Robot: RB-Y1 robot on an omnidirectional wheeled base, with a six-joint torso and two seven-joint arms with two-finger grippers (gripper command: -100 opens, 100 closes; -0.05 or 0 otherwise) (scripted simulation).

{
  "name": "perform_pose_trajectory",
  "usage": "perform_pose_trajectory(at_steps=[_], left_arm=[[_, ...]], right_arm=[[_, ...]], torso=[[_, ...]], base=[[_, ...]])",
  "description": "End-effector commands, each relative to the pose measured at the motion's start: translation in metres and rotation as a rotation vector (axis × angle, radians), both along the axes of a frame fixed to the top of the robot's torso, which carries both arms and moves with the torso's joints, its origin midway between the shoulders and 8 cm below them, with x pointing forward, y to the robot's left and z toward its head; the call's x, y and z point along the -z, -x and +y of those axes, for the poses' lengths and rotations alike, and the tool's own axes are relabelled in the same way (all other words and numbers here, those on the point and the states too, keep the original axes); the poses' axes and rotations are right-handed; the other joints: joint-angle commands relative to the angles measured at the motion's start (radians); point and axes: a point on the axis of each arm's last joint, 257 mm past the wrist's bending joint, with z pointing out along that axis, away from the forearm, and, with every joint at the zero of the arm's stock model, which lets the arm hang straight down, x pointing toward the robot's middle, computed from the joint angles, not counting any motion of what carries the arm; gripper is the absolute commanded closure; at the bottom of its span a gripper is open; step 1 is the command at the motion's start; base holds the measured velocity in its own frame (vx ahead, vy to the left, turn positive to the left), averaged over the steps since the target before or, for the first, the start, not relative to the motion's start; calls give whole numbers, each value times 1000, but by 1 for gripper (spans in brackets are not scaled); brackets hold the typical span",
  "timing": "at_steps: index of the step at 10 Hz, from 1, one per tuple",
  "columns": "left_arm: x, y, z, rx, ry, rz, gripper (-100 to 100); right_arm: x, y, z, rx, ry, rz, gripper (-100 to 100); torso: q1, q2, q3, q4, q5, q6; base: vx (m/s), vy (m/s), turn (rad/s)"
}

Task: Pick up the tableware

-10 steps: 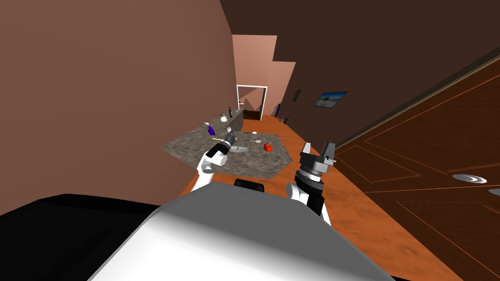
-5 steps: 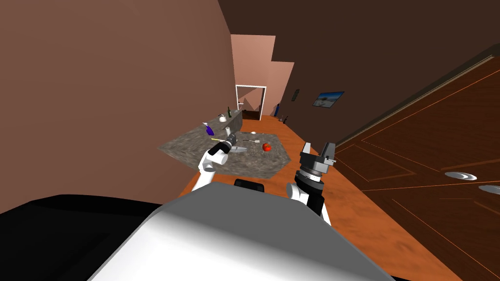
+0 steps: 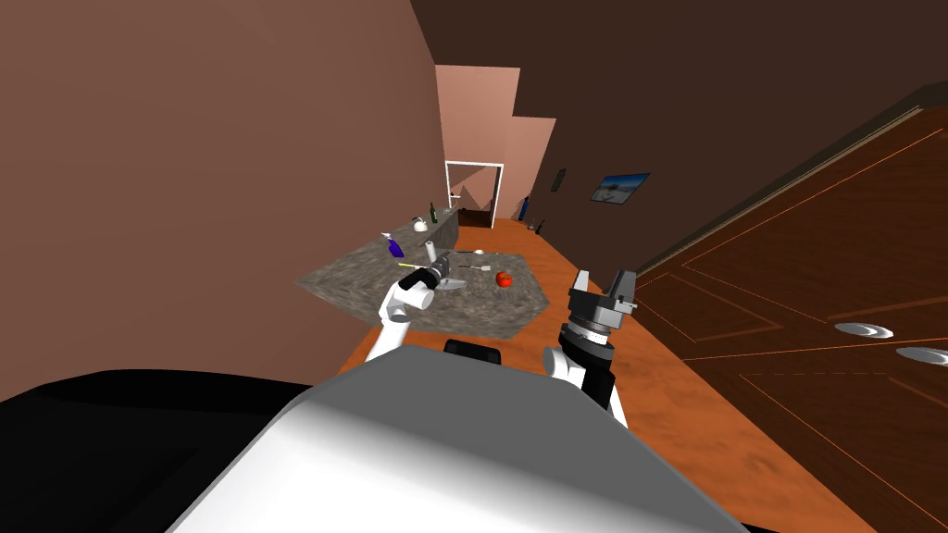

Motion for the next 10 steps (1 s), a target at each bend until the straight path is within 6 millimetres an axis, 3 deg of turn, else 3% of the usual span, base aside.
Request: perform_pose_trajectory(at_steps=[1, 10], left_arm=[[10, 2, 0, -3, -5, 36, -100], [60, 11, 1, -21, -49, 263, -100]], right_arm=[[0, 0, 0, 0, 0, 0, 0], [0, 0, 0, 0, 0, 0, 0]], torso=[[0, 0, 0, 0, 0, 0], [1, 0, 0, 0, 0, 0]], base=[[5, -7, 1], [11, -6, -11]])
